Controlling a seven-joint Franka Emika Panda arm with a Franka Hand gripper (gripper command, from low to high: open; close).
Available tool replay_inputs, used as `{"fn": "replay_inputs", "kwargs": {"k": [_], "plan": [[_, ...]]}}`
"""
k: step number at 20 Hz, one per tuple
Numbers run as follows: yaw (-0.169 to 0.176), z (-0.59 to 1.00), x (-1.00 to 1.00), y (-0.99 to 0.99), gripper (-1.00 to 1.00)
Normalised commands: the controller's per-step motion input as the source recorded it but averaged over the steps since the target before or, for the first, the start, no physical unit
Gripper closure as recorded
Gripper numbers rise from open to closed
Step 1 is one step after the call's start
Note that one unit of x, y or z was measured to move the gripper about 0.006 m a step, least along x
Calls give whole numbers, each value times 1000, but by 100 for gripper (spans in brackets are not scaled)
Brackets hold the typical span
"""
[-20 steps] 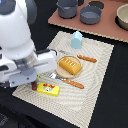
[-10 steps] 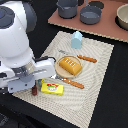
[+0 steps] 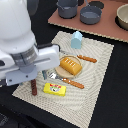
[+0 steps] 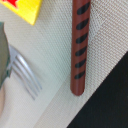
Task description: Interact with the objects in diverse but meaningful ways.
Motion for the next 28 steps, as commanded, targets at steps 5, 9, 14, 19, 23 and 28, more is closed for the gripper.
{"fn": "replay_inputs", "kwargs": {"k": [5,9,14,19,23,28], "plan": [[103,221,618,0,-100],[169,16,358,0,-100],[225,0,140,-18,-100],[152,0,372,-163,-100],[27,26,767,-313,-100],[0,87,901,-298,-100]]}}
